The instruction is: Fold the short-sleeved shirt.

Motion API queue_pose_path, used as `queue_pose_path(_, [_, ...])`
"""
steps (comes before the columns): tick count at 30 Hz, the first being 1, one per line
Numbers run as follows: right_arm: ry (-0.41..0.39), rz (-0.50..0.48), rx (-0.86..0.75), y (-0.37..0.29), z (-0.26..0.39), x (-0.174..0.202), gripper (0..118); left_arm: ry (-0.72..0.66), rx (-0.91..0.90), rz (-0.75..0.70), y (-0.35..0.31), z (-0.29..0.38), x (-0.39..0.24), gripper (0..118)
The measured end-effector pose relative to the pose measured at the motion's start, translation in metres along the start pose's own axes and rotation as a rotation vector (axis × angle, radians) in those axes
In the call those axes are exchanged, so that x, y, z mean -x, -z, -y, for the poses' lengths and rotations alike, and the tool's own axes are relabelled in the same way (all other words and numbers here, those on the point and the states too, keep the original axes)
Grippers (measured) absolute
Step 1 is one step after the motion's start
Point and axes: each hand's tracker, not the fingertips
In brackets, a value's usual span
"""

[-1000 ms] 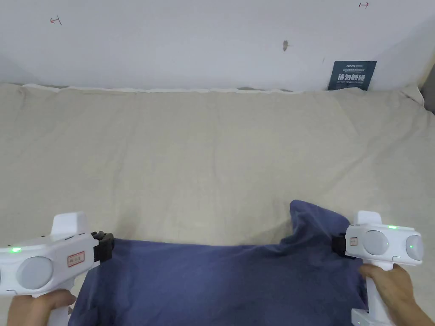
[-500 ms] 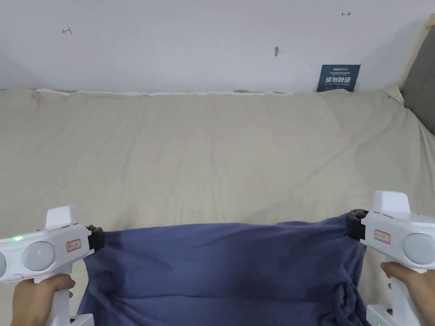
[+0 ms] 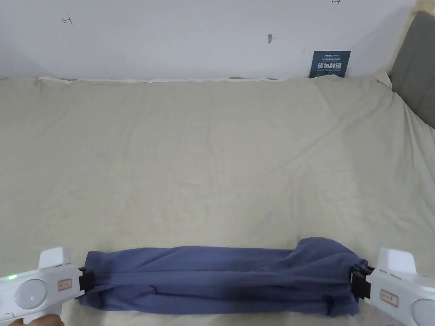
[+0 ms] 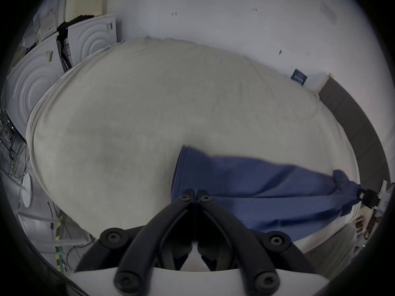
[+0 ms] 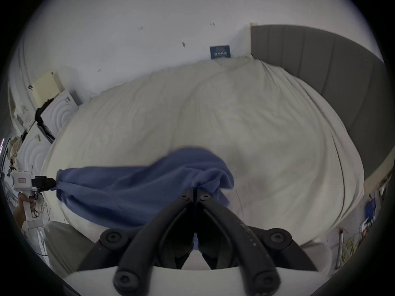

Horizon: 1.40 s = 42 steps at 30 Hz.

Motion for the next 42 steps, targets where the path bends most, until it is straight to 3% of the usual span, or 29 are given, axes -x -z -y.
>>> queue_pose_path(5, [0.051,0.037,0.049,0.021,0.019,-0.007,4,0.032,0.045,-0.039,0.026,0.016,0.004,2])
queue_pose_path(6, [0.059,0.038,0.048,0.02,0.018,-0.007,6,0.04,0.052,-0.046,0.026,0.016,0.001,3])
queue_pose_path(7, [0.064,0.04,0.043,0.016,0.015,-0.005,15,0.042,0.047,-0.049,0.023,0.014,-0.001,7])
queue_pose_path(8, [0.064,0.041,0.037,0.012,0.012,-0.004,31,0.043,0.044,-0.051,0.021,0.012,-0.002,19])
queue_pose_path(9, [0.06,0.043,0.02,0.005,0.007,-0.001,42,0.043,0.041,-0.046,0.017,0.008,-0.002,42])
queue_pose_path(10, [0.05,0.06,-0.011,-0.003,0.001,0.003,48,0.04,0.03,-0.034,0.01,0.005,-0.005,53])
queue_pose_path(11, [0.038,0.067,-0.044,-0.01,-0.006,0.007,48,0.036,0.019,-0.021,0.004,0.0,-0.005,53])
queue_pose_path(13, [0.01,0.042,-0.139,-0.031,-0.022,0.018,74,0.036,-0.054,0.045,-0.013,-0.013,-0.013,101])
queue_pose_path(14, [-0.003,0.04,-0.178,-0.039,-0.03,0.024,81,0.037,-0.107,0.058,-0.026,-0.016,-0.02,113])
queue_pose_path(15, [-0.017,0.044,-0.23,-0.049,-0.04,0.031,91,0.042,-0.173,0.067,-0.039,-0.023,-0.026,115])
queue_pose_path(18, [-0.051,0.032,-0.389,-0.078,-0.063,0.052,106,0.066,-0.313,0.092,-0.073,-0.044,-0.047,115])
queue_pose_path(26, [-0.169,0.101,-0.712,-0.128,-0.088,0.107,106,0.106,-0.72,0.095,-0.135,-0.068,-0.095,114])
queue_pose_path(28, [-0.184,0.126,-0.745,-0.133,-0.089,0.115,103,0.109,-0.784,0.08,-0.143,-0.066,-0.104,104])
queue_pose_path(29, [-0.185,0.134,-0.757,-0.135,-0.088,0.118,95,0.114,-0.813,0.077,-0.146,-0.065,-0.107,89])
queue_pose_path(32, [-0.204,0.14,-0.796,-0.139,-0.086,0.124,31,0.138,-0.837,0.074,-0.151,-0.06,-0.119,7])
queue_pose_path(33, [-0.204,0.142,-0.798,-0.14,-0.086,0.126,6,0.151,-0.828,0.072,-0.15,-0.061,-0.121,1])
queue_pose_path(42, [-0.196,0.122,-0.806,-0.139,-0.085,0.127,1,0.191,-0.815,0.082,-0.146,-0.059,-0.125,0])
